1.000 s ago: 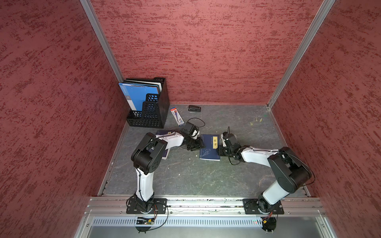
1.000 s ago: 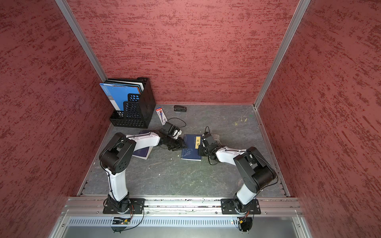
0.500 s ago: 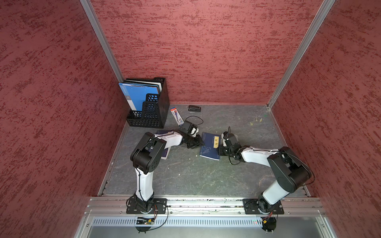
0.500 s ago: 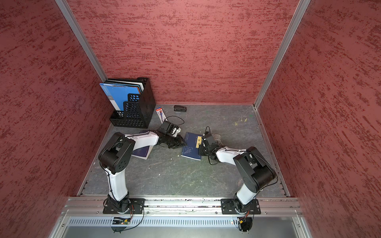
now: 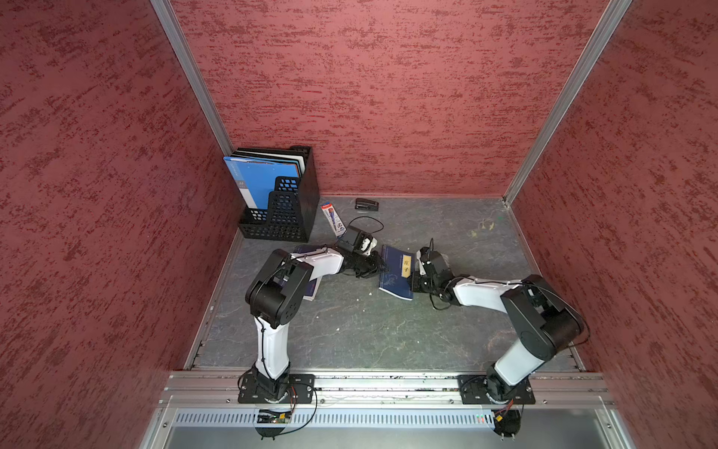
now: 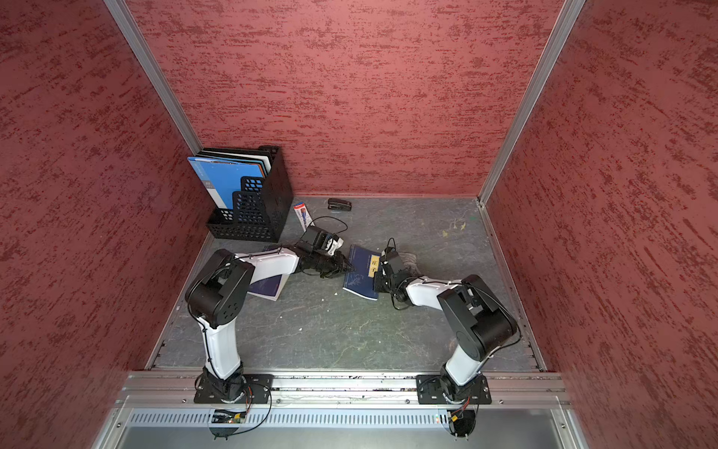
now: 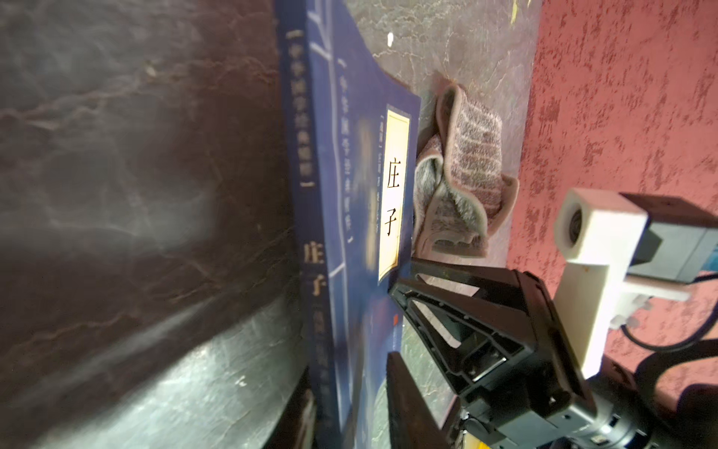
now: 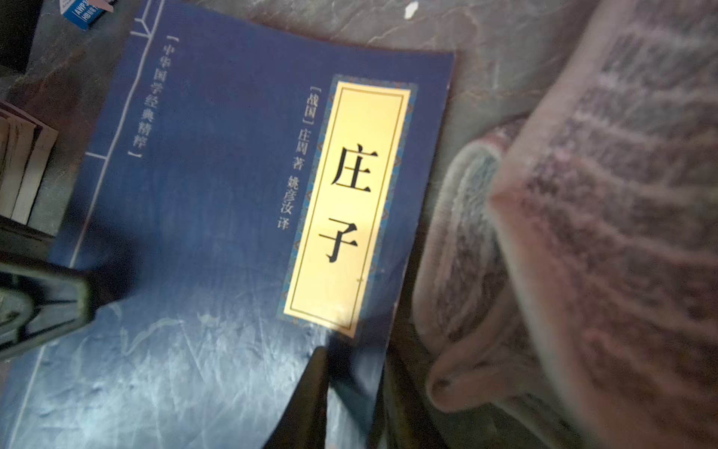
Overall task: Wipe the cover of the book
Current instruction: Pick up the book from the center of the board, then place the book on the book.
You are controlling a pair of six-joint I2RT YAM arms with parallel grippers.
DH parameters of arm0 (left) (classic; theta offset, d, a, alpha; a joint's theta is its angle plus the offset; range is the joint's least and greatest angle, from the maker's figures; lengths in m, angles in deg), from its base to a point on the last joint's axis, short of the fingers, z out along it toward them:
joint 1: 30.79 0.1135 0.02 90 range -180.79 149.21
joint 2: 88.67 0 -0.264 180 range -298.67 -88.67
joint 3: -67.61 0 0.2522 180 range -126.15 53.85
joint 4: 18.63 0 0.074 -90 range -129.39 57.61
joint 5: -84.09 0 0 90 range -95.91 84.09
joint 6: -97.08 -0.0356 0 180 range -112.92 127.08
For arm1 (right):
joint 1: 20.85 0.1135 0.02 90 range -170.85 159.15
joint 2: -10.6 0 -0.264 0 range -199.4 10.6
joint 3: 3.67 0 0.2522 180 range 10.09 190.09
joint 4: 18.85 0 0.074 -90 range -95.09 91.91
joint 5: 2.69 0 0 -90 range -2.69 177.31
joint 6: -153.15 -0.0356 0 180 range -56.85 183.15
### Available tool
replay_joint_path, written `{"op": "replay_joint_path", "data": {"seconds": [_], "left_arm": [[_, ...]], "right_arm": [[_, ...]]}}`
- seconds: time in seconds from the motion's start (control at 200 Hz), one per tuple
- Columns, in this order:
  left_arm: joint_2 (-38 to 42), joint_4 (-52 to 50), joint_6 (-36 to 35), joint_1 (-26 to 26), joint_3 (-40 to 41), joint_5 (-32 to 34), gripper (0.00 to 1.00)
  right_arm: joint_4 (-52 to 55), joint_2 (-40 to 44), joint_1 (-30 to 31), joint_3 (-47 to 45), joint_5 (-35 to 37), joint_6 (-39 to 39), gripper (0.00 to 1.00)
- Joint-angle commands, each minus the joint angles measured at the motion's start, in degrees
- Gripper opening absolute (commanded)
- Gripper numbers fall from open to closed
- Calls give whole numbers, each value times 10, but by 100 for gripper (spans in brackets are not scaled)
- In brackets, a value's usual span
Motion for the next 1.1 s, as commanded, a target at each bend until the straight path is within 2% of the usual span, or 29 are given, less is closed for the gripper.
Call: {"op": "replay_joint_path", "data": {"seconds": [0.0, 0.095, 0.205, 0.255, 0.386, 0.506, 0.651, 0.802, 1.097], "left_arm": [[13, 26, -4, -10, -4, -39, 21], [23, -4, -19, -7, -6, -21, 9], [38, -60, -53, -2, -16, -2, 0], [48, -89, -67, 2, -20, 0, 0], [101, -182, -112, 23, -28, 9, 0], [179, -268, -144, 58, -27, 15, 0], [275, -355, -162, 129, -25, 2, 0], [348, -427, -181, 227, -20, -32, 0], [408, -509, -242, 424, 3, -58, 0]], "right_arm": [[46, -33, 9, -10, -20, 9, 25], [52, -27, 9, -8, -11, 11, 28], [63, -3, 9, -2, 5, 21, 37], [72, 12, 9, 7, 12, 30, 44], [92, 53, 9, 31, 22, 50, 54], [104, 84, 9, 54, 33, 71, 59], [103, 97, 9, 67, 34, 91, 61], [92, 83, 9, 73, 21, 99, 63], [73, 56, 9, 88, -15, 118, 64]]}}
